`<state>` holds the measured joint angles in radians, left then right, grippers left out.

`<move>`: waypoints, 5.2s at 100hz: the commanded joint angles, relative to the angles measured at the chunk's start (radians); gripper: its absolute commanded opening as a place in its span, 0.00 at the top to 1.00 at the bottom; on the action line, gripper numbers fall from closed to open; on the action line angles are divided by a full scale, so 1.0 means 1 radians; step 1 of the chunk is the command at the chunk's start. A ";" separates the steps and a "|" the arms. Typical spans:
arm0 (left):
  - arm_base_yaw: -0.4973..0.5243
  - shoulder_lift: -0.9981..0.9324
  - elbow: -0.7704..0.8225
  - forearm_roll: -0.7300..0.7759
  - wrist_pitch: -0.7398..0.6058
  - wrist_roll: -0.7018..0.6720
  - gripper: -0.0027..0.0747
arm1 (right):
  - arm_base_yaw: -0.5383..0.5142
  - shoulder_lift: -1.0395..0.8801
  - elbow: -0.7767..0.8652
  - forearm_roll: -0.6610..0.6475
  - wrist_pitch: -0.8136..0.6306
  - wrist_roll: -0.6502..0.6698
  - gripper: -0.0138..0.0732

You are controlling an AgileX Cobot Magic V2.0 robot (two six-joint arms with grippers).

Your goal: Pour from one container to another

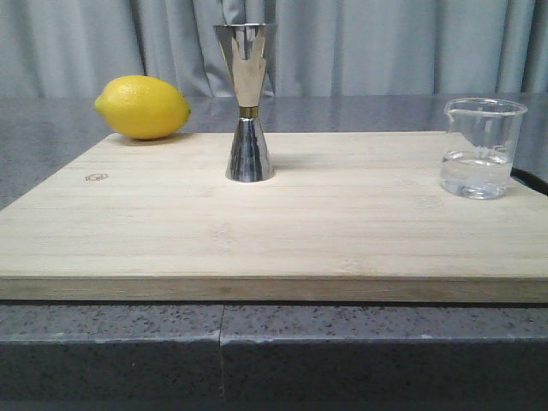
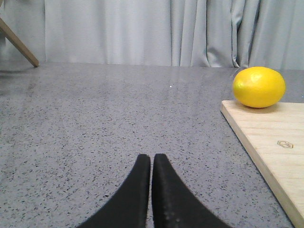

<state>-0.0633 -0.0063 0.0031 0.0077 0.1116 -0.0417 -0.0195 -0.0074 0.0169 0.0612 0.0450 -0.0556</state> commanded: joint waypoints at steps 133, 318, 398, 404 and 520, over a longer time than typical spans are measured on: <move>0.001 -0.025 -0.024 -0.019 -0.138 -0.001 0.99 | -0.007 -0.023 -0.007 0.053 -0.078 -0.003 0.92; 0.001 0.346 -0.566 -0.042 0.177 0.095 0.25 | -0.007 0.283 -0.484 -0.054 0.207 -0.003 0.22; 0.001 0.348 -0.566 -0.061 0.122 0.095 0.35 | -0.007 0.283 -0.504 -0.026 0.295 -0.003 0.21; 0.001 0.355 -0.586 -0.061 0.156 0.095 0.35 | -0.007 0.285 -0.530 -0.026 0.346 -0.003 0.21; 0.001 1.302 -0.885 -1.340 0.746 1.625 0.35 | -0.007 0.371 -0.607 -0.026 0.429 -0.003 0.21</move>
<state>-0.0633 1.2548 -0.8487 -1.1650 0.7976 1.4312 -0.0195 0.3457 -0.5537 0.0342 0.5547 -0.0553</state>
